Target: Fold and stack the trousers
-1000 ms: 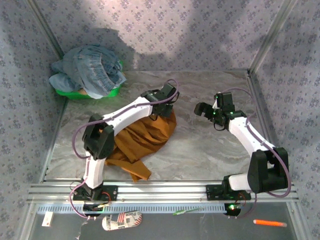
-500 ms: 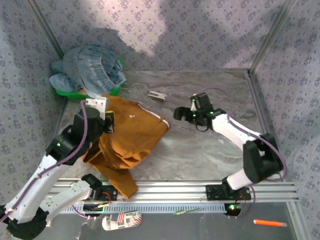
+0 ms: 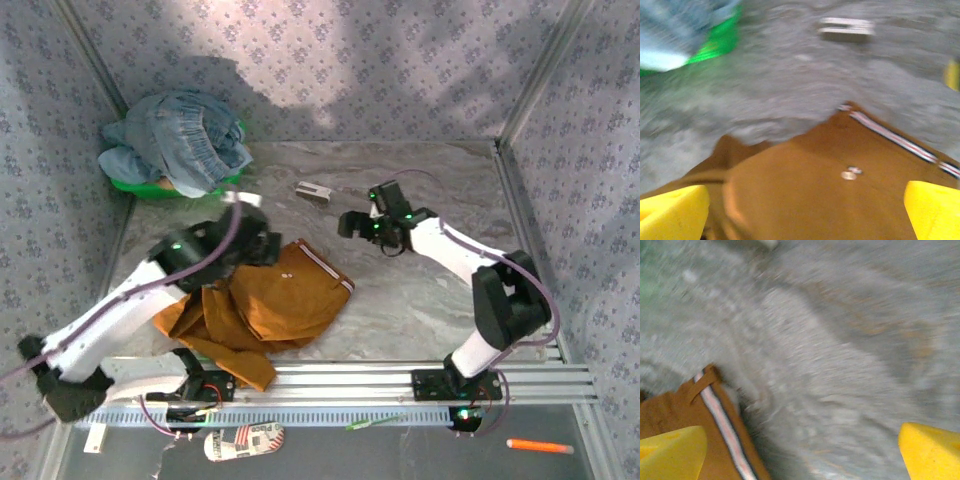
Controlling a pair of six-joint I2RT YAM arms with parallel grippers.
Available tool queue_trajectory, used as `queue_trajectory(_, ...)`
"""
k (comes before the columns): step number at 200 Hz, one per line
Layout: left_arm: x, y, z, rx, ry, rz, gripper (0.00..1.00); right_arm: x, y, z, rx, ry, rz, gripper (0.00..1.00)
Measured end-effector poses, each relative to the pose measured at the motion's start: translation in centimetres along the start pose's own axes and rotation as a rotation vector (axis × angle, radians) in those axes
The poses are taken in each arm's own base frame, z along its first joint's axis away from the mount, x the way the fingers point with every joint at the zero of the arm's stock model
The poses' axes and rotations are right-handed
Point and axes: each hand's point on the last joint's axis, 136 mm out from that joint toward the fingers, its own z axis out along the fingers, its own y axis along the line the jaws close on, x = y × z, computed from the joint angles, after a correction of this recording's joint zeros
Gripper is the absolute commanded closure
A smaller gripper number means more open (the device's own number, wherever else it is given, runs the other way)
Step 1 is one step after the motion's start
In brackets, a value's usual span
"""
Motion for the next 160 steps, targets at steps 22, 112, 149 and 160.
queue_trajectory(22, 2.6, -7.8, 2.3, 0.073, 0.083, 0.161, 0.03, -2.0, -5.6, -2.4, 0.085, -0.062, 0.117, 0.00)
queue_trajectory(112, 16.7, -15.0, 15.1, -0.083, 0.430, 0.431, 0.06, -1.4, -14.1, -7.5, 0.134, -0.129, 0.369, 0.00)
queue_trajectory(149, 16.3, -13.2, 16.0, -0.151, 0.403, 0.397, 0.93, -1.0, -13.5, -7.9, 0.105, -0.131, 0.363, 0.02)
queue_trajectory(160, 15.7, -12.4, 16.2, -0.167, 0.396, 0.412, 1.00, -0.8, -13.2, -8.0, 0.096, -0.130, 0.357, 0.02)
